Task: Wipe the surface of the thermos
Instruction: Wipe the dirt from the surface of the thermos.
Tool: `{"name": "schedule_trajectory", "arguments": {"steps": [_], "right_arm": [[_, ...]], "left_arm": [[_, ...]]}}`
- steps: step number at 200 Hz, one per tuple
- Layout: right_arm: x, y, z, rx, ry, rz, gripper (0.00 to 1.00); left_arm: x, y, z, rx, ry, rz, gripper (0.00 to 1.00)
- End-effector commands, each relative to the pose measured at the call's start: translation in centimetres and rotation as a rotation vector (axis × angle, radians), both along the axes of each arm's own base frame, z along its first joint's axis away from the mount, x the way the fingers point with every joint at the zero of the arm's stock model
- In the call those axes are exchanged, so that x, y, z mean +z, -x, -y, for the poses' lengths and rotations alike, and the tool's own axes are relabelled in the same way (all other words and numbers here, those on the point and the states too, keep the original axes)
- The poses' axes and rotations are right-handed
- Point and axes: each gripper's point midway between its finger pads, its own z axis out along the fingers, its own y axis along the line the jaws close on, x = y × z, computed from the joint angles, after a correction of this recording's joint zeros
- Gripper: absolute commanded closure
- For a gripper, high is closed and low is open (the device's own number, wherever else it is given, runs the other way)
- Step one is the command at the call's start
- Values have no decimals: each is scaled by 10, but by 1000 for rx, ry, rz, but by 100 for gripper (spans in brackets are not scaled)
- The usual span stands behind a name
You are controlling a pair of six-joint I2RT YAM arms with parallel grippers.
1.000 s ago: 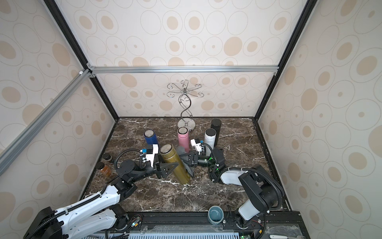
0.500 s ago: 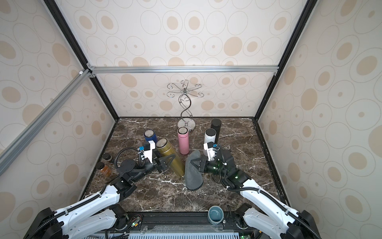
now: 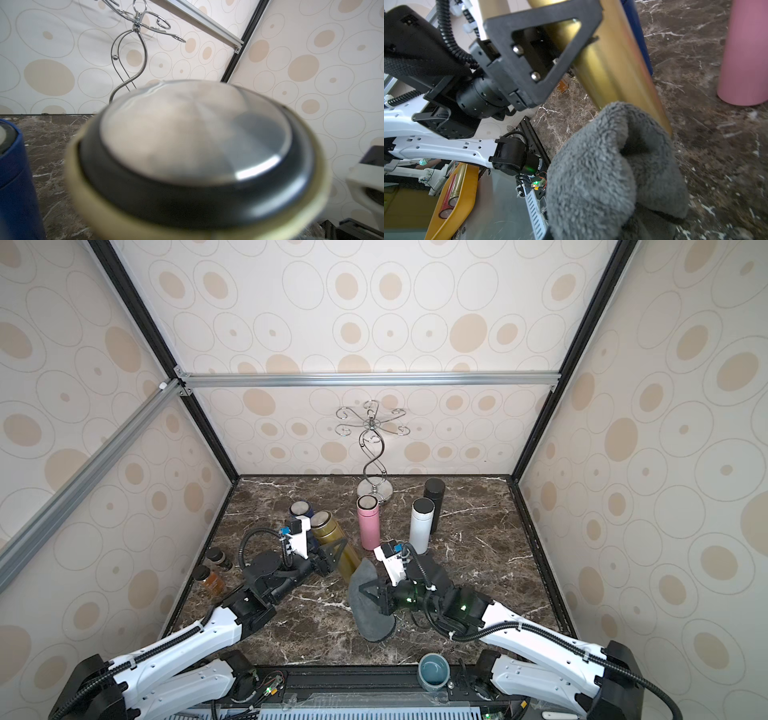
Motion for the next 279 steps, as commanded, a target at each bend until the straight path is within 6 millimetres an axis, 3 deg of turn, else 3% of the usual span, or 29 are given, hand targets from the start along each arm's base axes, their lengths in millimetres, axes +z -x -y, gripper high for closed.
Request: {"name": "schedule_trajectory", "arguments": {"steps": [1, 28, 61, 97, 148, 178, 199, 233, 256, 279], "right_arm": [[23, -12, -21, 4, -21, 104, 100], [23, -21, -48, 34, -19, 116, 100], [4, -34, -60, 4, 7, 87, 100], [-15, -38, -47, -64, 38, 62, 100], [-42, -34, -13, -160, 118, 2, 100], [-44, -26, -3, -165, 108, -25, 100], [-28, -17, -16, -103, 54, -16, 100], [-9, -3, -56, -8, 67, 55, 100], [-6, -11, -78, -29, 80, 94, 100], [-3, -29, -83, -114, 77, 125, 100]], "left_arm": [[44, -1, 2, 5, 80, 81, 100], [48, 4, 5, -12, 82, 101, 100], [55, 10, 3, -17, 86, 127, 100], [60, 12, 1, -13, 85, 137, 100], [60, 12, -3, 7, 67, 149, 100], [58, 10, -7, 29, 58, 152, 100], [56, 8, -7, 39, 61, 143, 100], [52, 4, -6, 46, 67, 125, 100], [51, 2, -4, 43, 72, 121, 100], [52, 5, -3, 34, 93, 126, 100]]}}
